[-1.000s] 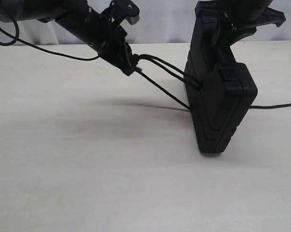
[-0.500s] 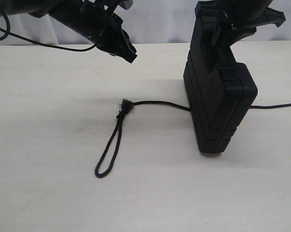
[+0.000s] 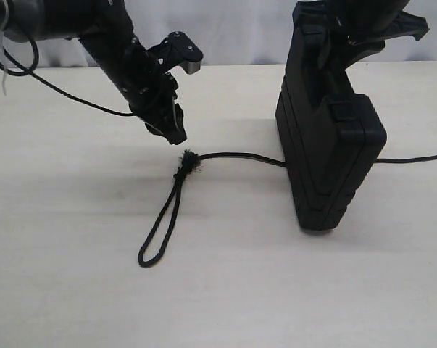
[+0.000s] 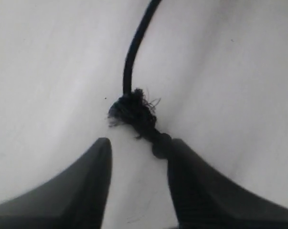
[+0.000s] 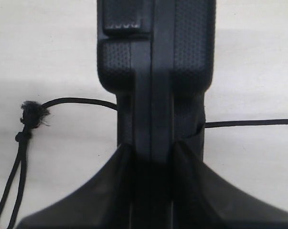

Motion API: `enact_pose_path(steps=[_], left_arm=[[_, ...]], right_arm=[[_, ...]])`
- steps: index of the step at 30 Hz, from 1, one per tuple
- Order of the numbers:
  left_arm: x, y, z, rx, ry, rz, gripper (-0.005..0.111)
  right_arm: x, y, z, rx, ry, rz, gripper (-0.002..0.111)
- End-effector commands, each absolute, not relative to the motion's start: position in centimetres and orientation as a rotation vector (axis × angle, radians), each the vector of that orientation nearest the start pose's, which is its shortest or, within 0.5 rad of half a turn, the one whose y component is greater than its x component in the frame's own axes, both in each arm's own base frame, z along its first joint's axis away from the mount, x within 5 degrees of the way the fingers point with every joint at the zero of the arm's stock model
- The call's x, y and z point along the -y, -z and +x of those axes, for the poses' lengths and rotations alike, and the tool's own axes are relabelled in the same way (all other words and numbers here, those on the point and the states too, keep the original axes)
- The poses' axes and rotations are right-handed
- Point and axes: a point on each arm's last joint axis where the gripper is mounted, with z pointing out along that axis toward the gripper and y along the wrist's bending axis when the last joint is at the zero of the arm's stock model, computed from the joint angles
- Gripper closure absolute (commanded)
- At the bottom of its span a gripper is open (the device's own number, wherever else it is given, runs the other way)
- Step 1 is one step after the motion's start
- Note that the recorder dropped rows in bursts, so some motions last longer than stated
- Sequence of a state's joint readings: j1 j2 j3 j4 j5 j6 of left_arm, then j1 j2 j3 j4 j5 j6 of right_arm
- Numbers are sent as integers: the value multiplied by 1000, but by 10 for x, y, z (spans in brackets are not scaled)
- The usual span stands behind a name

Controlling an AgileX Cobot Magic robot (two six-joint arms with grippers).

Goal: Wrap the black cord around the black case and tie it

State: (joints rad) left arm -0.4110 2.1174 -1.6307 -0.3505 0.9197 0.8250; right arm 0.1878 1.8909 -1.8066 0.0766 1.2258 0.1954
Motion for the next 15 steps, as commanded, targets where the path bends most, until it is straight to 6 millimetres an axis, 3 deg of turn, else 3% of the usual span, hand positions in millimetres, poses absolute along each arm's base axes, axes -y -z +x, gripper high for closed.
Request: enact_pose_path(steps=[1,4,8,11,13,15], left_arm=[[200,-151,400,-2690,375,1111,47],[204,-131,398,-2763,431,1088,41],[212,-115,399,-2752,409,1093,42],[215,-106,407,-2763,358,892,43],[215,-99,408,-2833,367,700,55],[215,-90,405,-2928,388,537,80]], right_arm=[[-82,-319,399,-2794,-195,28,104],[-82,-319,399,-2794,-195,28,104],[-82,-319,399,-2794,-195,28,104],[-82,-319,399,-2794,-195,28,104],[-82,-319,399,-2794,-195,28,104],[-82,-319,399,-2794,-195,28,104]])
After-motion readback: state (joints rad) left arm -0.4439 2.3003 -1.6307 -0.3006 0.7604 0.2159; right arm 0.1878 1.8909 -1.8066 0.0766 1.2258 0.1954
